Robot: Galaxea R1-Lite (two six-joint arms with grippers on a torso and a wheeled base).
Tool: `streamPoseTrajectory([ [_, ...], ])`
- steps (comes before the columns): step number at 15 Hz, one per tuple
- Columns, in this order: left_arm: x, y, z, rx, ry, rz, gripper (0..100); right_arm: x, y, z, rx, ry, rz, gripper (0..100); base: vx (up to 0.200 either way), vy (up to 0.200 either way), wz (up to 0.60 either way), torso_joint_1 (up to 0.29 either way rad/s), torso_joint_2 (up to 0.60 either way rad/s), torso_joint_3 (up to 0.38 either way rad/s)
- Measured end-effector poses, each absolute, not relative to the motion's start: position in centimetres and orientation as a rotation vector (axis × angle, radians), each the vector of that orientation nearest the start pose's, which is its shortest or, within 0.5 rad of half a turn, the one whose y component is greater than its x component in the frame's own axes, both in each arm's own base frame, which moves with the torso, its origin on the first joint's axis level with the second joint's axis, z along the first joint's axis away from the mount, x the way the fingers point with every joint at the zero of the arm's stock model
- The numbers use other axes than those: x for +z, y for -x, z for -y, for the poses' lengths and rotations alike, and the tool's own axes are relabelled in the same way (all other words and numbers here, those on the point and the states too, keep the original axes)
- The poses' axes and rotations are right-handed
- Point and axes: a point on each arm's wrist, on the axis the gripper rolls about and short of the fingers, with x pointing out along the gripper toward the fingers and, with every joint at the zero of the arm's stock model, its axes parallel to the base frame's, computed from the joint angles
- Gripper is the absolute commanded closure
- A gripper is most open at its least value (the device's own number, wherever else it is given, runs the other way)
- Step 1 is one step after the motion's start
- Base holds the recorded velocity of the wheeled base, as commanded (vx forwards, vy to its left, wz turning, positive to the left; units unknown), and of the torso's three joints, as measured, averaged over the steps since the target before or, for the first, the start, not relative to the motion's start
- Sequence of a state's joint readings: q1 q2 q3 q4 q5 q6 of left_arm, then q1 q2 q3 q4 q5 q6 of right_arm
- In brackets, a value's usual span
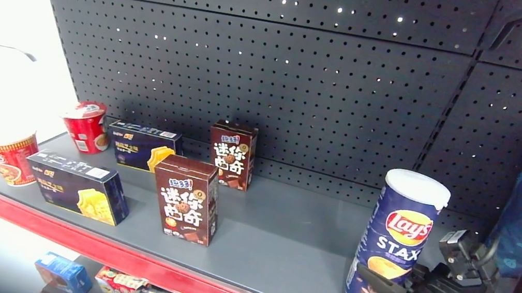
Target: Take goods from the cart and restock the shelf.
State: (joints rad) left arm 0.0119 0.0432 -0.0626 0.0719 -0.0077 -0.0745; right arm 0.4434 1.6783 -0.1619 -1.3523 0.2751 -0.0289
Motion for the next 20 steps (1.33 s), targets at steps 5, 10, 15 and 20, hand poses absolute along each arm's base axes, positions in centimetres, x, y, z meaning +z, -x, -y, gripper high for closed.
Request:
streamPoseTrajectory([
  [5, 8.6, 2.4, 0.0, 0.008, 0.077, -0.052, 100, 9.9, -20.9, -10.5, 0.684, 0.042, -0.118, 100, 0.000, 0.000, 0.00, 0.000, 0.00, 0.000],
  [10, 8.6, 2.4, 0.0, 0.008, 0.077, -0.053, 100, 9.0, -21.4, -10.7, 0.677, 0.043, -0.136, 100, 0.000, 0.000, 0.00, 0.000, 0.00, 0.000],
  [15, 8.7, 2.4, 0.0, 0.014, 0.078, -0.052, 100, 8.8, -21.4, -10.8, 0.681, 0.043, -0.147, 0, 0.000, 0.000, 0.00, 0.000, 0.00, 0.000],
  [20, 8.6, 2.4, 0.0, 0.014, 0.090, -0.052, 100, 9.3, -20.6, -10.5, 0.684, 0.046, -0.132, 0, 0.000, 0.000, 0.00, 0.000, 0.00, 0.000],
])
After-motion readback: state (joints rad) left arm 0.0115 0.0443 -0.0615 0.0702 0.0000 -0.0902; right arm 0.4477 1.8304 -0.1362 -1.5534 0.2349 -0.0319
